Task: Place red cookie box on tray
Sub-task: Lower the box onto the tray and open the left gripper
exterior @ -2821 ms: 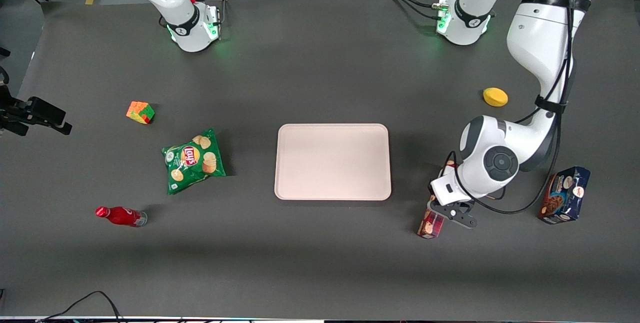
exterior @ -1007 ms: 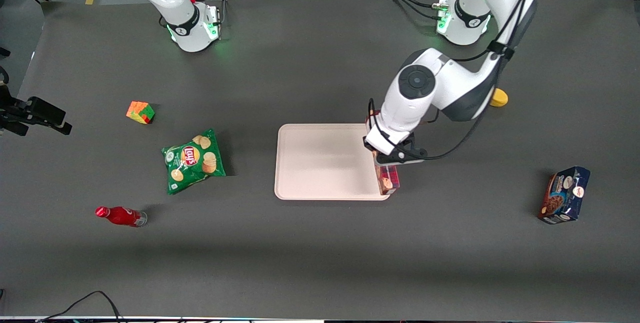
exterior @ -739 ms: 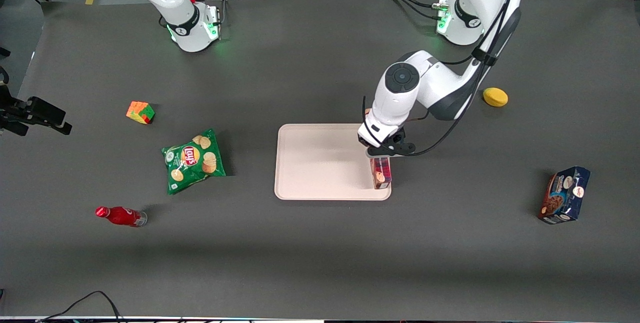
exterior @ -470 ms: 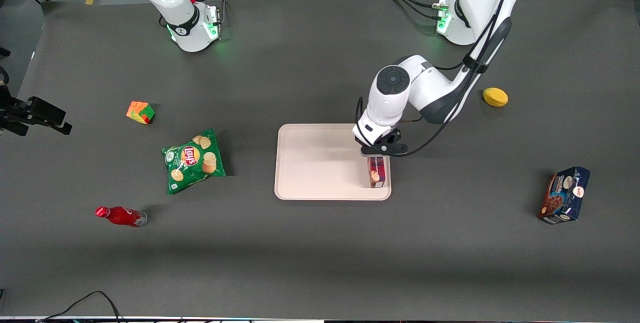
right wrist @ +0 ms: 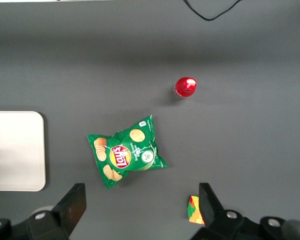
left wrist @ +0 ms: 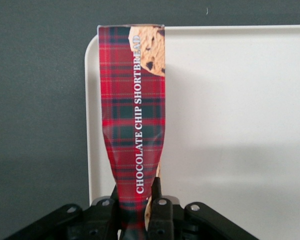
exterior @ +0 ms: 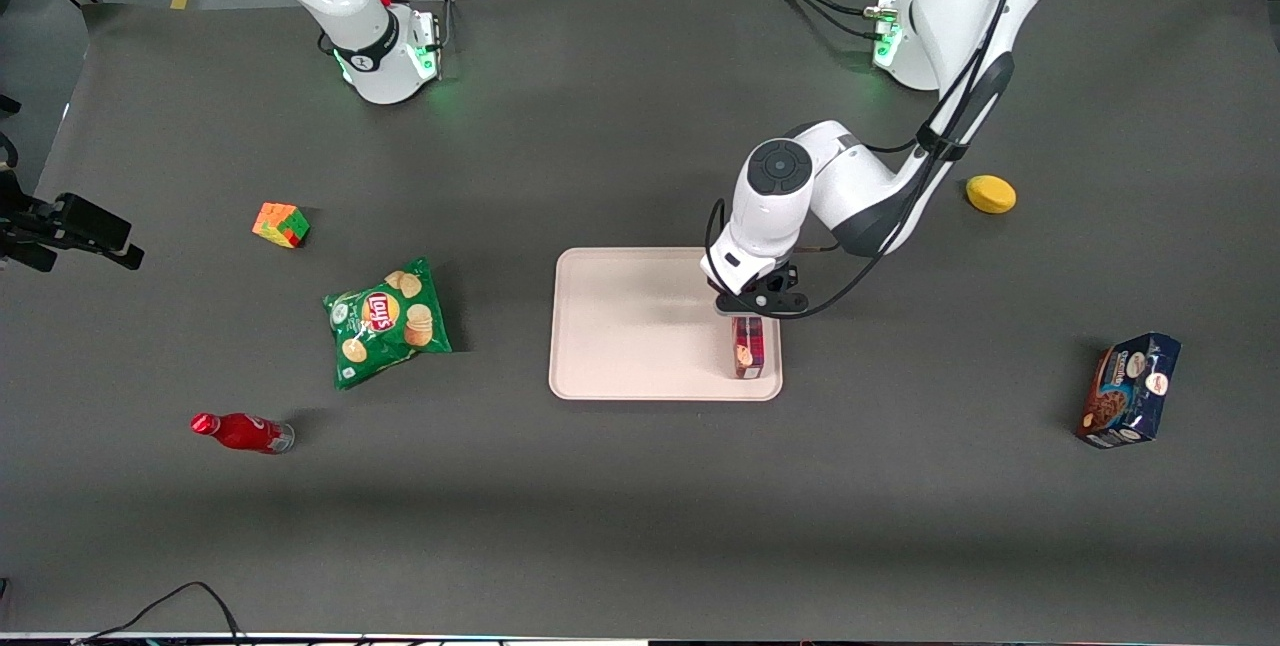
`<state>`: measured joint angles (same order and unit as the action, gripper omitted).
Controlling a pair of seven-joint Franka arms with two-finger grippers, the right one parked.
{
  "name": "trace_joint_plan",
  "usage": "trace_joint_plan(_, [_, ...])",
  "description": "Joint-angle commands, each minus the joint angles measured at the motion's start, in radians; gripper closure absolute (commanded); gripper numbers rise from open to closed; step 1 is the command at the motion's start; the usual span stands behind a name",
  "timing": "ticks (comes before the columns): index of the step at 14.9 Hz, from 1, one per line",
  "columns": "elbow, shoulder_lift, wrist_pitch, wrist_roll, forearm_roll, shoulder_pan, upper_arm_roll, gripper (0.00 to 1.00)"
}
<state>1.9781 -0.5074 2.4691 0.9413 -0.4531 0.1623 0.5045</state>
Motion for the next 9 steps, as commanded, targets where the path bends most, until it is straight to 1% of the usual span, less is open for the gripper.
trace_joint_plan(1, [-0.037,-0.026,0.011,0.025,-0.033,-0.001,-0.004,1.0])
trace_joint_plan(4, [-0.044,-0.037,0.013,0.022,-0.035,-0.001,-0.006,1.0])
trace_joint_plan(5, [-0.045,-0.042,0.013,0.022,-0.035,-0.001,-0.007,0.96])
trace_joint_plan(6, [-0.045,-0.045,0.013,0.022,-0.035,-0.001,-0.009,0.87])
trace_joint_plan(7, [-0.047,-0.045,0.013,0.022,-0.035,-0.001,-0.01,0.75])
trace_joint_plan(9, [-0.048,-0.051,0.013,0.022,-0.035,-0.001,-0.012,0.47])
